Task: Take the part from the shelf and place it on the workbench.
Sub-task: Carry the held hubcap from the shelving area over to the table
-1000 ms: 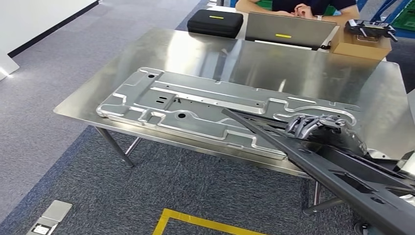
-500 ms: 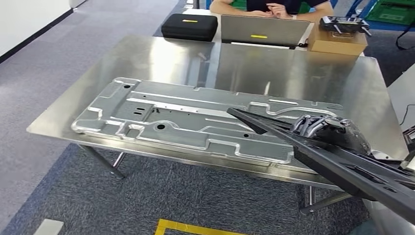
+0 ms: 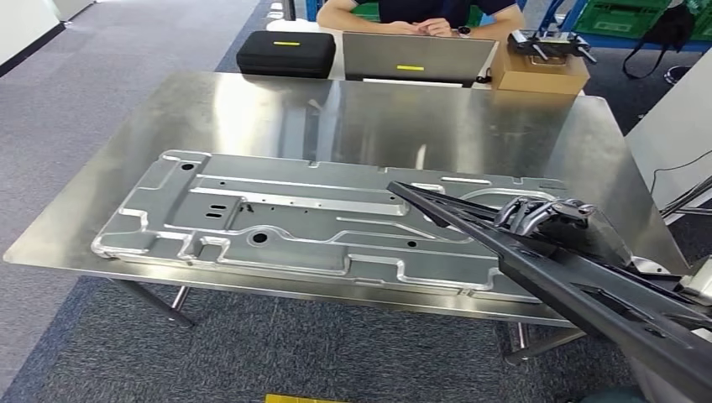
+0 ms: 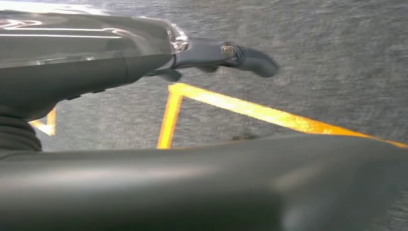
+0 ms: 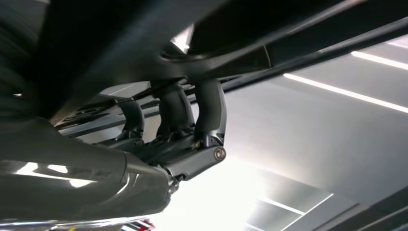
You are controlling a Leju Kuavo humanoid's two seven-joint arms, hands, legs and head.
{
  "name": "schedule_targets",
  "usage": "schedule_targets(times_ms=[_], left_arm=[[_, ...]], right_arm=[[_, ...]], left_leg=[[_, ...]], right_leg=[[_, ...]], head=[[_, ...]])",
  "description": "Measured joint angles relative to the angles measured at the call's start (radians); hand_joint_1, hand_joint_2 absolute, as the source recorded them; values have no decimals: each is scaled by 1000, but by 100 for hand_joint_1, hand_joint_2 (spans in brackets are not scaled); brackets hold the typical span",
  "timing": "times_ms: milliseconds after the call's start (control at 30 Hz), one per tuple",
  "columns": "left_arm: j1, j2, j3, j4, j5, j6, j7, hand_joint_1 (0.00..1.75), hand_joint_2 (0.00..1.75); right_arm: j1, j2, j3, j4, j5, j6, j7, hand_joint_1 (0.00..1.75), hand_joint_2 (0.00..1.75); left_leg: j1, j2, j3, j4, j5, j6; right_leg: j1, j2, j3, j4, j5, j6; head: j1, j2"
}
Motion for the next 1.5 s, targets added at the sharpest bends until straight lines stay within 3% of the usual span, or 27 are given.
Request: schedule_targets(times_ms=[100, 133, 167, 200, 267, 333, 367, 500, 567, 733, 900, 1033, 1300, 1500], left_arm=[[0, 0, 0, 0, -4, 3, 0, 0, 175], [0, 0, 0, 0, -4, 4, 0, 0, 175], [1, 0, 0, 0, -5, 5, 0, 0, 175], [1, 0, -1, 0, -5, 6, 0, 0, 175], [1, -1, -1, 0, -7, 7, 0, 0, 175], [1, -2, -2, 0, -11, 8, 0, 0, 175], [1, -3, -2, 0, -13, 8, 0, 0, 175], [-1, -3, -7, 0, -19, 8, -2, 0, 175], [-4, -4, -14, 0, -24, 8, -4, 0, 175], [-6, -4, -25, 0, -38, 6, -5, 0, 175], [-10, -6, -43, 0, -55, 2, -4, 0, 175], [-19, -13, -56, 0, -69, -3, 7, 0, 175], [-33, -24, -79, 0, -89, -4, 31, 0, 175], [-34, -27, -92, 0, -91, -4, 34, 0, 175]], right_arm=[[-2, 0, -4, 0, 4, -1, -3, 175, 175], [1, 0, -4, 0, 6, -2, -3, 175, 175], [3, 0, -4, 0, 7, -2, -3, 175, 175], [5, 0, -4, 0, 8, -2, -3, 175, 175], [4, 0, -4, 1, 11, -2, -3, 175, 175], [0, 0, -2, 1, 15, -2, -2, 175, 175], [-3, 0, 0, 1, 19, -1, -2, 175, 175], [-25, 1, 16, 4, 39, -2, 12, 175, 175], [-47, 1, 35, 13, 54, -6, 28, 175, 175], [-124, 15, 110, 68, 81, -32, 74, 175, 175], [-230, 46, 201, 148, 105, -81, 120, 175, 175], [-325, 82, 264, 229, 126, -135, 166, 175, 175], [-483, 136, 324, 438, 174, -239, 224, 175, 175], [-527, 151, 339, 548, 245, -314, 227, 175, 175]], left_leg=[[-1, 8, 8, -3, -5, 10], [-3, 11, 9, -3, -8, 12], [-4, 13, 11, -2, -11, 12], [-5, 14, 14, -2, -14, 12], [-6, 15, 26, -3, -23, 8], [-7, 16, 32, -2, -30, -1], [-8, 17, 34, -1, -36, -5], [-12, 19, 43, -3, -40, 13], [-12, 20, 46, -8, -40, 12], [-11, 20, 50, -17, -36, 5], [-9, 20, 51, -19, -36, -16], [-9, 20, 51, -19, -35, -22], [-13, 20, 51, -18, -35, -23], [-13, 20, 51, -18, -36, -22]], right_leg=[[3, -32, -85, 155, -83, 5], [3, -34, -115, 199, -97, 6], [3, -34, -130, 213, -91, 6], [3, -35, -128, 190, -64, 5], [7, -39, -86, 73, 17, -5], [15, -46, -56, -18, 49, -16], [17, -48, -52, -32, 50, -20], [16, -45, -46, -39, 61, -21], [17, -44, -46, -39, 60, -23], [18, -44, -46, -38, 58, -28], [19, -44, -46, -36, 58, -31], [19, -44, -46, -36, 58, -32], [16, -44, -45, -36, 59, -32], [15, -44, -46, -36, 59, -32]], head=[[0, 0], [0, 0], [0, 0], [0, 0], [0, 0], [1, 0], [1, 0], [1, 0], [1, 0], [1, 0], [1, 0], [1, 0], [1, 0], [1, 0]])
